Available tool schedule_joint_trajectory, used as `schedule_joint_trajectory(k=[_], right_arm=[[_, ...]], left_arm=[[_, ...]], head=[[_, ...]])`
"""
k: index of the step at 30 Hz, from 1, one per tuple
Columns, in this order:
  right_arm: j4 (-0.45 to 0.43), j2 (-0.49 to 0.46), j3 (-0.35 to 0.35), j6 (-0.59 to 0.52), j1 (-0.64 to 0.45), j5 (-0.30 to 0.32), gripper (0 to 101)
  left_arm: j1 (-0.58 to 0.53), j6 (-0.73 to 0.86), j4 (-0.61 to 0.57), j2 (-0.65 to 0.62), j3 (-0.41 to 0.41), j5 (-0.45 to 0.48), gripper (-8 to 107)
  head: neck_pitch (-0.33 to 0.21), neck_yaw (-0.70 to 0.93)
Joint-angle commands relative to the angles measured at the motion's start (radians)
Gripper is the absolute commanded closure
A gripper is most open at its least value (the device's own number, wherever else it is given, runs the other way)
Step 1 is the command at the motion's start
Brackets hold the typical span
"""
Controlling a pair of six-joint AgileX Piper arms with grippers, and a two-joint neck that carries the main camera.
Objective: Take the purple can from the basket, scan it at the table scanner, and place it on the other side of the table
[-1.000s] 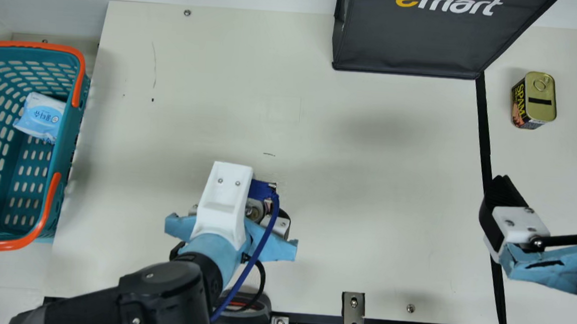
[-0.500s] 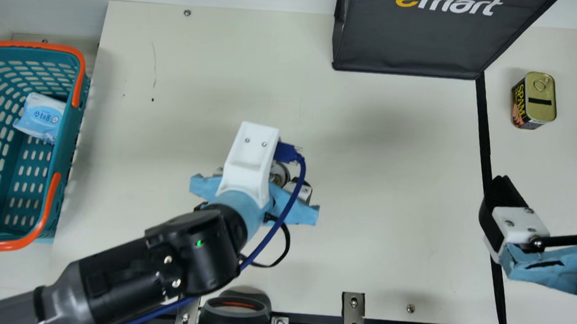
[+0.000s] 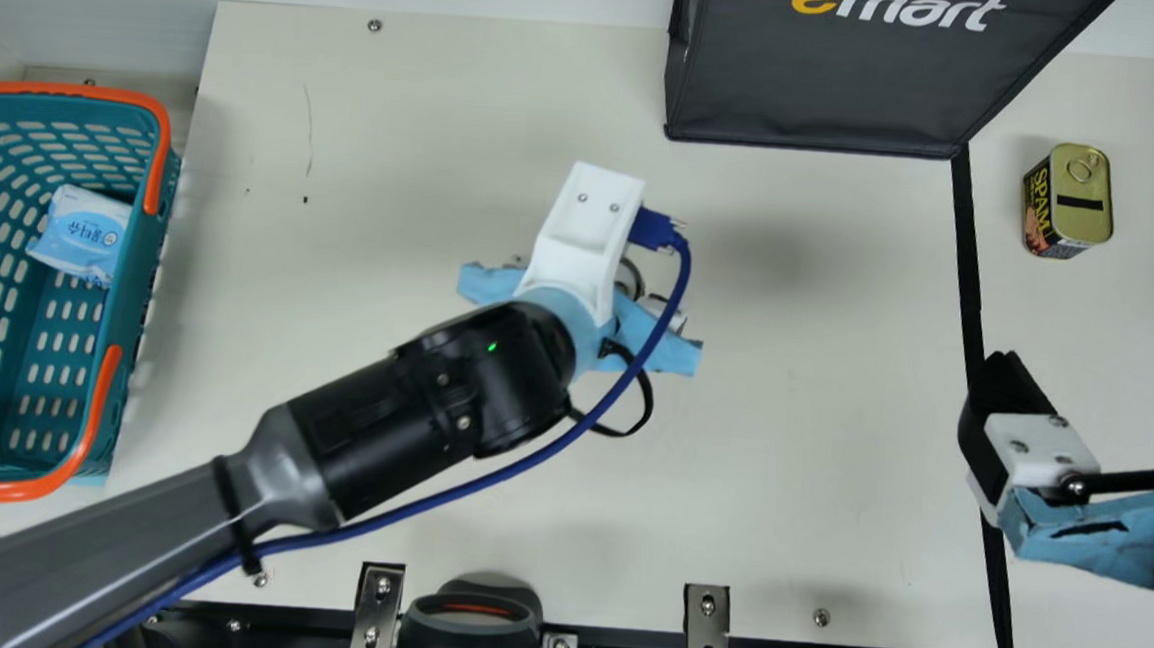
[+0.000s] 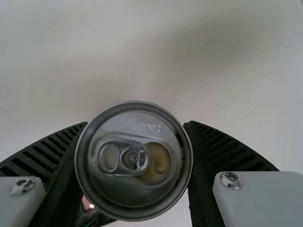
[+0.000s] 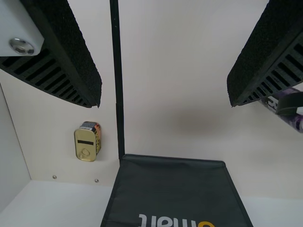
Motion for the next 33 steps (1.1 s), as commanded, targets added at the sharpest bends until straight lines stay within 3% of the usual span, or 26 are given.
schedule_joint_trajectory(k=[1, 14, 33], right_arm=[[0.000, 0.000, 0.000, 0.000, 0.000, 0.000, 6], [0.000, 0.000, 0.000, 0.000, 0.000, 0.000, 6], [0.000, 0.000, 0.000, 0.000, 0.000, 0.000, 6]], left_arm=[[0.003, 0.017, -0.007, 0.028, -0.035, -0.002, 107], [0.014, 0.114, -0.048, 0.142, -0.156, 0.024, 107], [0.033, 0.158, -0.065, 0.176, -0.206, 0.049, 43]], head=[[-0.030, 0.000], [-0.030, 0.000], [-0.030, 0.000]])
